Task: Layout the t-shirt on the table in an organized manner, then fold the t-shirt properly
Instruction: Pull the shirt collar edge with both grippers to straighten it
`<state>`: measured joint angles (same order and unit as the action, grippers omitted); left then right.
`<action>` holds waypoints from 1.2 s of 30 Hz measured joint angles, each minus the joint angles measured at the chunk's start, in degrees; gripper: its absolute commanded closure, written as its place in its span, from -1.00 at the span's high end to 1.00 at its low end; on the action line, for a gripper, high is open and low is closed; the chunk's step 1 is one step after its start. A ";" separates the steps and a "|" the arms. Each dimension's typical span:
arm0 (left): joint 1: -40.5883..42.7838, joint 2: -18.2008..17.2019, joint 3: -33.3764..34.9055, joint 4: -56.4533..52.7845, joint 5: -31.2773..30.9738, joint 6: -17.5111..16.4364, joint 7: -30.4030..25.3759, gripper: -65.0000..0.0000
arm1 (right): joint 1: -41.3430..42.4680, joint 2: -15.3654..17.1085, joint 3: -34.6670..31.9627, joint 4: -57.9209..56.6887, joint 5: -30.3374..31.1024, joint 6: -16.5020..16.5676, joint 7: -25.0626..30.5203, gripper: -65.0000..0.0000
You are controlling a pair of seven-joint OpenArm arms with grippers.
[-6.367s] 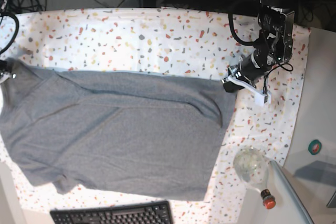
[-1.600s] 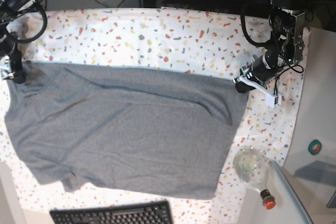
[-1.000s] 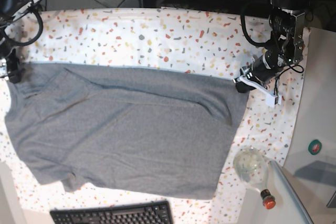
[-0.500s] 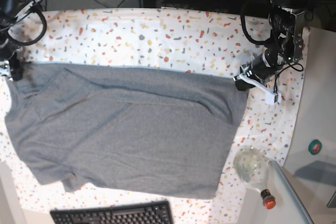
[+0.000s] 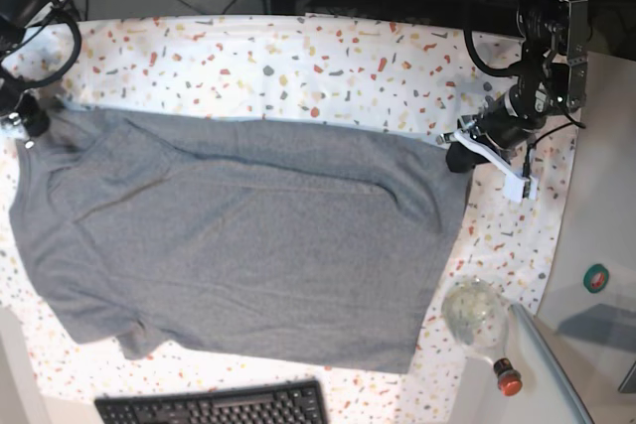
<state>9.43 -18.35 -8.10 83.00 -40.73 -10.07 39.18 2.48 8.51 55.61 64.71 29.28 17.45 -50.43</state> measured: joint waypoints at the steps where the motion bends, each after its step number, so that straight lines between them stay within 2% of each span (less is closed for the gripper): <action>1: 0.07 -0.07 -0.13 1.73 0.37 1.42 1.40 -1.00 | 0.00 0.48 -0.79 2.51 -0.24 0.02 -0.87 -1.00; 5: 2.25 0.02 -0.11 7.37 -0.33 1.51 2.67 -1.00 | 1.92 4.11 -2.01 6.45 1.53 0.57 -3.45 -1.00; 7: 4.37 0.15 -0.07 7.82 -0.09 1.53 2.93 -1.00 | 0.85 4.81 -1.95 6.43 0.90 0.57 -3.87 -1.00; 12: 8.72 -0.07 -0.11 7.85 0.33 1.95 3.56 -1.00 | -2.03 4.02 -2.27 5.77 0.31 0.50 -5.57 -1.00; 17: 12.50 -0.07 -0.15 8.02 -0.07 1.68 2.67 -1.00 | -1.68 6.05 -2.34 4.17 0.76 0.52 -4.15 -1.00; 20: 15.13 0.20 -0.37 7.98 0.11 1.73 3.32 -1.00 | -3.06 5.75 -2.12 2.10 0.39 0.52 -4.15 -1.00; 26: 16.68 2.27 -7.08 7.98 -0.31 1.25 3.10 -1.00 | -4.42 6.05 -2.38 0.07 0.57 0.52 -1.16 -1.00; 36: 20.20 2.49 -7.61 8.22 -0.35 1.11 2.91 -1.00 | -6.80 5.90 -2.38 -0.20 1.11 0.52 -1.01 -1.00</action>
<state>29.63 -15.86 -15.70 91.22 -41.08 -8.95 42.09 -4.32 14.41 53.23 64.51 30.39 17.98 -51.44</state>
